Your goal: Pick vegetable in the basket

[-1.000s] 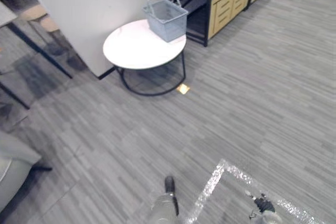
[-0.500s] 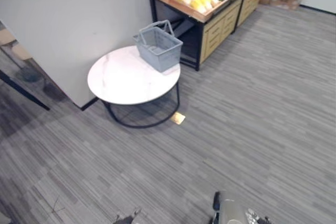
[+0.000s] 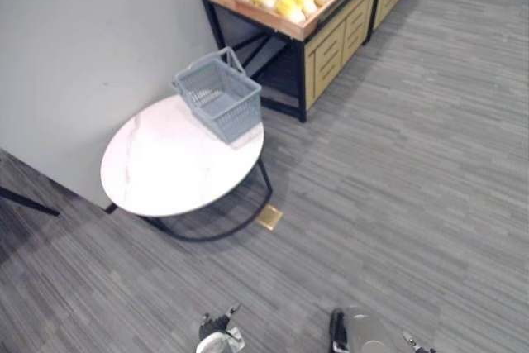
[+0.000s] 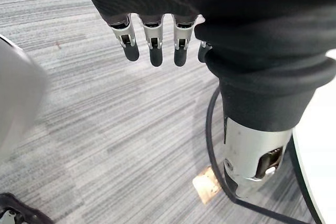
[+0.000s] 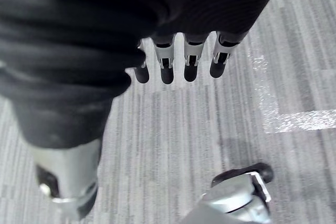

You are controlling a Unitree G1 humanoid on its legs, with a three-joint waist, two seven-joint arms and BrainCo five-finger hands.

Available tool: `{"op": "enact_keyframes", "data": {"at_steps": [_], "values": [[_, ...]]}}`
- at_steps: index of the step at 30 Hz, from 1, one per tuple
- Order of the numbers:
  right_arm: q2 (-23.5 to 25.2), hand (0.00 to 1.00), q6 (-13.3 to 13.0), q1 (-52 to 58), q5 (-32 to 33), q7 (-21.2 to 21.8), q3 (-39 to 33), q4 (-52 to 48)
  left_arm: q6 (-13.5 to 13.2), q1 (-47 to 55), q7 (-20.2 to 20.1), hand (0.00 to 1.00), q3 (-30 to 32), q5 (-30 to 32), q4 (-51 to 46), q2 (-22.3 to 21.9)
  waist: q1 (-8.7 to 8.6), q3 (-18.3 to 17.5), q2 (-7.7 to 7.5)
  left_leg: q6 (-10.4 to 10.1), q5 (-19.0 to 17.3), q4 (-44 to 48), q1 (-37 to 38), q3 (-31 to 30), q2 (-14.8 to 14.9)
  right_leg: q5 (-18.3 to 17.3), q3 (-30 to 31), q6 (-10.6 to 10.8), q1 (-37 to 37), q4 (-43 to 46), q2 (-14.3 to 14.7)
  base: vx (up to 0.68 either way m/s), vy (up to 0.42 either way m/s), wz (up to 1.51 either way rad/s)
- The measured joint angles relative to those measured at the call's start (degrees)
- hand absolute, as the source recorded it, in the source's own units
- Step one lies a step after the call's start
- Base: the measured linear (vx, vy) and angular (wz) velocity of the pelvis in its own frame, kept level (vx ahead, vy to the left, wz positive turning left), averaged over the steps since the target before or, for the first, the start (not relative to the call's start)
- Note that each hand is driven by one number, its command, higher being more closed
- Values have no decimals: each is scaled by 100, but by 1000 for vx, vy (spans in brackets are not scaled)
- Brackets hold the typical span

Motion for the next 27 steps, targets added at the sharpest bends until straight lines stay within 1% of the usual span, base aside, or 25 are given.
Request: {"op": "enact_keyframes", "data": {"at_steps": [1, 2, 3, 5, 6, 7, 8, 9, 10, 11, 12, 13, 14, 15, 16, 17, 18, 19, 20, 21, 22, 24, 25, 26, 27], "values": [[-72, 0, -14, 1, -4, -12, 126, -25, -7, 112, 4, 0, 131, -17, 15, -16, 76, 4, 14, 207, -394, 410, -327, 196, -14, -28, 128, 4, 407, -290, 47, 368, 30, -50], [-75, 0, -14, 3, 24, -30, 182, -60, -35, 126, 9, 0, 243, -113, -18, -19, 189, 5, 11, 363, -726, 416, -670, 415, -58, -38, 245, 16, 758, -590, 50, 359, 53, -44], [-89, 0, -17, -12, 41, -30, 209, -70, -54, 152, 9, 0, 291, -124, -33, -22, 209, 5, 13, 427, -867, 328, -862, 499, -78, -38, 278, 17, 919, -734, 46, 345, 94, -36], [-104, 0, -33, -74, 160, -25, 368, -141, -91, 226, 6, 0, 344, -142, -42, -9, 258, 6, 12, 598, -1277, -315, -1342, 776, -132, -35, 367, 75, 1307, -1105, -10, 326, 122, -36], [-102, 0, -42, -93, 181, -18, 499, -163, -82, 274, 5, 0, 330, -137, -16, 38, 332, 3, -16, 658, -1426, -1071, -1470, 1019, -170, -35, 430, 234, 1525, -1303, -104, 514, 233, -41], [-95, 0, -48, -92, 182, -18, 658, -183, -58, 346, 5, 0, 334, -133, -19, 41, 353, 5, -54, 696, -1466, -2067, -1469, 1300, -260, -69, 454, 394, 1771, -1481, -234, 439, 203, -34], [-94, 0, -51, -85, 182, -17, 729, -186, -50, 377, 9, 0, 337, -132, -18, 40, 350, -7, -79, 714, -1453, -2605, -1457, 1439, -339, -99, 447, 478, 1878, -1540, -313, 490, 238, -7], [-83, 0, -58, -71, 180, -10, 780, -187, -35, 466, 8, 0, 342, -124, -6, 35, 344, -34, -118, 821, -1275, -3802, -1328, 1698, -563, -162, 384, 669, 2133, -1647, -480, 434, 234, 7], [-85, 0, -78, -46, 179, -8, 809, -188, -7, 525, 4, 0, 339, -112, 18, 23, 354, -74, -85, 831, -1031, -4804, -1218, 1840, -704, -270, 324, 828, 2402, -1757, -587, 651, 393, 7], [-87, 0, -99, -40, 174, -4, 842, -187, 1, 559, 4, 0, 340, -106, 28, 11, 364, -87, -62, 913, -949, -5081, -1201, 1850, -723, -346, 311, 902, 2508, -1801, -609, 651, 436, -6], [-69, 0, -106, -50, 171, 6, 933, -155, 25, 576, -6, 0, 394, -66, 99, 37, 451, -169, -101, 1279, -520, -4927, -1232, 1905, -853, -427, 370, 895, 2662, -1841, -735, 659, 444, 8], [16, 0, -107, -59, 155, 25, 1062, -147, 44, 576, -1, 0, 362, 50, 94, 110, 473, -295, -287, 1427, -775, -4798, -1350, 1968, -1034, -205, 452, 669, 2604, -1871, -887, 548, 358, 14], [53, 0, -108, -91, 129, 39, 1072, -146, 38, 570, 3, 0, 330, 67, 95, 131, 479, -316, -315, 1454, -874, -4755, -1390, 1983, -1065, -25, 517, 589, 2530, -1853, -911, 550, 369, 25], [115, 0, -106, -171, 119, 78, 1065, -103, 43, 568, 0, 0, 333, 68, 196, 202, 511, -355, -394, 1503, -992, -4749, -1376, 1965, -1193, 366, 713, 580, 2489, -1846, -982, 537, 383, 23], [137, 0, -109, -181, 119, 137, 1059, -92, 84, 584, 1, 0, 334, 68, 357, 307, 488, -473, -512, 1670, -1089, -4749, -1360, 1896, -1395, 656, 916, 674, 2441, -1709, -1091, 544, 375, 31], [130, 0, -118, -181, 116, 141, 1053, -71, 89, 587, 11, 0, 330, 69, 431, 351, 478, -532, -559, 1723, -1160, -4760, -1334, 1884, -1484, 762, 996, 711, 2378, -1521, -1143, 539, 329, 43], [98, 0, -144, -203, 116, 142, 1020, 22, 110, 570, 14, 0, 284, 68, 505, 425, 447, -568, -627, 1731, -1313, -4786, -1226, 1826, -1622, 955, 1126, 982, 2196, -977, -1230, 494, 287, 34], [32, 0, -156, -234, 116, 142, 1011, 159, 135, 566, 21, 0, 153, 66, 581, 510, 475, -539, -681, 1654, -1541, -4876, -941, 1792, -1744, 1359, 1369, 1393, 1755, 193, -1306, 460, 265, 25], [16, 0, -172, -226, 116, 142, 1018, 218, 142, 594, 34, 0, 47, 64, 659, 583, 466, -543, -699, 1614, -1656, -4981, -658, 1796, -1809, 1751, 1574, 1708, 1352, 1267, -1277, 391, 220, 11], [-9, 0, -180, -214, 117, 140, 1062, 266, 178, 618, 53, 0, -95, 60, 687, 635, 449, -509, -633, 1561, -1753, -5059, -353, 1784, -1823, 1957, 1627, 2004, 911, 2428, -1202, 364, 179, -3], [-56, 0, -185, -175, 122, 138, 1186, 264, 211, 641, 64, 0, -332, 56, 669, 682, 421, -490, -610, 1522, -1825, -5206, 63, 1776, -1845, 1960, 1476, 1966, 364, 3606, -1145, 349, 167, -9], [-73, 0, -217, -157, 137, 134, 1251, 77, 213, 654, 83, 0, -520, 46, 662, 742, 313, -487, -592, 1529, -1823, -5568, 586, 1696, -1964, 1715, 1099, 1555, -392, 4469, -1123, 340, 144, 10], [-84, 0, -230, -145, 135, 124, 1247, -58, 206, 589, 105, 0, -545, 38, 638, 748, 214, -485, -593, 1529, -1813, -5711, 775, 1622, -2033, 1447, 883, 1390, -803, 4414, -1142, 420, 113, 56], [-91, 0, -236, -85, 139, 125, 1226, -187, 186, 518, 128, 0, -546, 1, 636, 767, 133, -477, -588, 1524, -1810, -5755, 942, 1462, -2099, 1081, 617, 1202, -1046, 3913, -1248, 376, 55, 67], [-93, 0, -236, -49, 143, 126, 1205, -225, 185, 468, 146, 0, -541, -12, 620, 747, 141, -461, -576, 1517, -1807, -5769, 999, 1381, -2125, 921, 492, 1099, -1061, 3511, -1292, 432, -8, 77]]}}
